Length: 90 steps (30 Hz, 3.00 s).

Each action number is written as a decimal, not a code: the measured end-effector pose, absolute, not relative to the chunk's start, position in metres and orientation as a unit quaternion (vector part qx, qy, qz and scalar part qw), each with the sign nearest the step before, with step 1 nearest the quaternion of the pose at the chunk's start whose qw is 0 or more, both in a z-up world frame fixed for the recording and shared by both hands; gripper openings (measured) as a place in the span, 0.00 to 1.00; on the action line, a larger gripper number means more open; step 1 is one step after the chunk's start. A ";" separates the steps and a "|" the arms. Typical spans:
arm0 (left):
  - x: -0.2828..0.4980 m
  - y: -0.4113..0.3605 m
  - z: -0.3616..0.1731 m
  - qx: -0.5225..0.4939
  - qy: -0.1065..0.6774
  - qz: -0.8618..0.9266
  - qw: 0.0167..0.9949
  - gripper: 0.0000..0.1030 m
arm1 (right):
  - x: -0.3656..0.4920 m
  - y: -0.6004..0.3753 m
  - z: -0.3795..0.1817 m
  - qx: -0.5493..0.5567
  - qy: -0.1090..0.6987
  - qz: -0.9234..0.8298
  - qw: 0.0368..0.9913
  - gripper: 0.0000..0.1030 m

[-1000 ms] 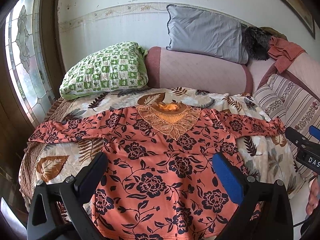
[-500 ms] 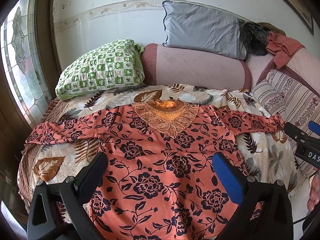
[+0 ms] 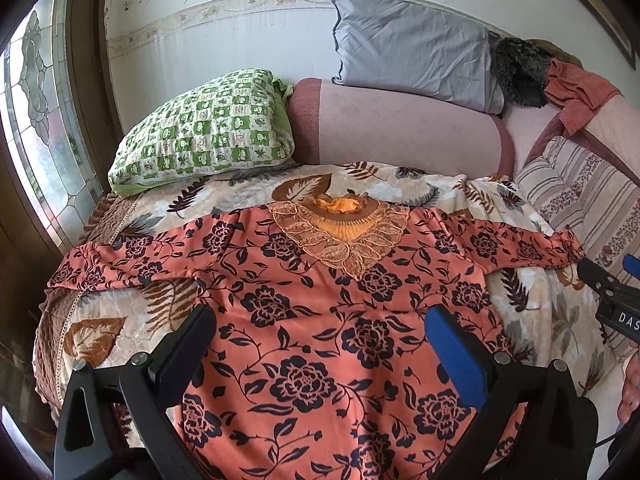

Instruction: Fold small clothes

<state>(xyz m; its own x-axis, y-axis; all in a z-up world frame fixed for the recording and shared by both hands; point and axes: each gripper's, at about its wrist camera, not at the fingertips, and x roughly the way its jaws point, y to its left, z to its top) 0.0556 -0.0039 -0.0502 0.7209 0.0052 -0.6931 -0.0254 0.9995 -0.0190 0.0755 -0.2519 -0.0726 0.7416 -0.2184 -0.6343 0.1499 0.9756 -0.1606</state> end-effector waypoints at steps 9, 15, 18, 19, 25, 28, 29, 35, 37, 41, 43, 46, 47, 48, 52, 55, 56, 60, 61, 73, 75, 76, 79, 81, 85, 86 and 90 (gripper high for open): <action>0.080 -0.005 -0.052 -0.006 0.365 0.008 0.931 1.00 | 0.098 -0.267 -0.083 -0.045 0.355 -0.114 0.927 1.00; 0.120 0.004 -0.070 -0.008 0.366 0.022 0.931 1.00 | 0.128 -0.283 -0.105 -0.049 0.372 -0.146 0.916 1.00; 0.149 0.012 -0.081 -0.021 0.361 0.031 0.932 1.00 | 0.149 -0.295 -0.120 -0.045 0.384 -0.164 0.908 1.00; 0.158 0.015 -0.085 -0.024 0.360 0.036 0.932 1.00 | 0.156 -0.298 -0.124 -0.041 0.385 -0.166 0.907 1.00; 0.209 0.047 -0.133 -0.038 0.382 0.088 0.919 1.00 | 0.212 -0.352 -0.162 0.081 0.403 -0.101 0.906 1.00; 0.218 0.066 -0.161 -0.025 0.399 0.114 0.910 1.00 | 0.247 -0.391 -0.196 0.206 0.433 -0.040 0.877 0.98; 0.220 0.071 -0.167 -0.021 0.403 0.119 0.907 1.00 | 0.258 -0.403 -0.207 0.247 0.436 -0.022 0.865 0.95; 0.224 0.093 -0.184 -0.023 0.405 0.128 0.905 1.00 | 0.274 -0.461 -0.245 0.415 0.418 -0.032 0.808 0.61; 0.224 0.093 -0.185 -0.024 0.402 0.118 0.908 1.00 | 0.254 -0.484 -0.245 0.447 0.376 -0.060 0.810 0.61; 0.226 0.084 -0.186 -0.014 0.397 0.106 0.912 1.00 | 0.219 -0.545 -0.264 0.523 0.325 -0.152 0.774 0.61; 0.226 0.080 -0.188 -0.002 0.393 0.108 0.913 1.00 | 0.204 -0.576 -0.275 0.561 0.295 -0.186 0.751 0.62; 0.227 0.077 -0.188 0.005 0.385 0.115 0.916 1.00 | 0.193 -0.606 -0.280 0.575 0.272 -0.218 0.740 0.62; 0.227 0.076 -0.187 0.005 0.382 0.115 0.917 1.00 | 0.191 -0.614 -0.282 0.579 0.261 -0.222 0.740 0.62; 0.228 0.074 -0.186 0.007 0.378 0.116 0.918 1.00 | 0.193 -0.627 -0.283 0.589 0.247 -0.219 0.738 0.66; 0.230 0.062 -0.183 0.023 0.372 0.114 0.921 1.00 | 0.205 -0.652 -0.288 0.616 0.225 -0.201 0.727 0.68; 0.231 0.053 -0.183 0.035 0.370 0.112 0.921 1.00 | 0.216 -0.669 -0.295 0.638 0.200 -0.198 0.716 0.68; 0.232 0.050 -0.184 0.039 0.371 0.111 0.921 1.00 | 0.222 -0.674 -0.297 0.644 0.192 -0.194 0.715 0.69; 0.236 0.043 -0.185 0.045 0.369 0.109 0.922 1.00 | 0.230 -0.668 -0.285 0.620 0.201 -0.178 0.737 0.49; 0.236 0.043 -0.185 0.044 0.365 0.109 0.923 1.00 | 0.230 -0.668 -0.281 0.616 0.204 -0.167 0.742 0.15; 0.209 0.100 -0.157 -0.056 0.324 0.123 0.936 1.00 | 0.234 -0.522 -0.123 0.494 0.199 -0.039 0.846 0.07; 0.200 0.120 -0.153 -0.075 0.313 0.142 0.936 1.00 | 0.244 -0.465 -0.098 0.470 0.205 0.005 0.858 0.07; 0.196 0.128 -0.152 -0.083 0.312 0.149 0.935 1.00 | 0.248 -0.440 -0.089 0.460 0.210 0.023 0.862 0.07; 0.182 0.156 -0.148 -0.106 0.304 0.163 0.933 1.00 | 0.262 -0.347 -0.076 0.437 0.237 0.090 0.863 0.07; 0.174 0.173 -0.145 -0.105 0.298 0.184 0.931 1.00 | 0.272 -0.283 -0.079 0.425 0.260 0.134 0.857 0.07; 0.162 0.207 -0.149 -0.128 0.301 0.210 0.921 1.00 | 0.295 -0.154 -0.110 0.411 0.327 0.215 0.824 0.07; 0.161 0.214 -0.150 -0.134 0.304 0.215 0.918 1.00 | 0.301 -0.123 -0.120 0.406 0.346 0.230 0.814 0.07; 0.160 0.232 -0.158 -0.137 0.316 0.235 0.909 1.00 | 0.311 -0.024 -0.169 0.339 0.444 0.260 0.787 0.11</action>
<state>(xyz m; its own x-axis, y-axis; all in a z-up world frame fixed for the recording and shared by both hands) 0.1602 0.2318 -0.1583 0.6899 0.3398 -0.6392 -0.5134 0.8521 -0.1011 0.3110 -0.0241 -0.1688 0.4699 0.7111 -0.5231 -0.1082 0.6345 0.7653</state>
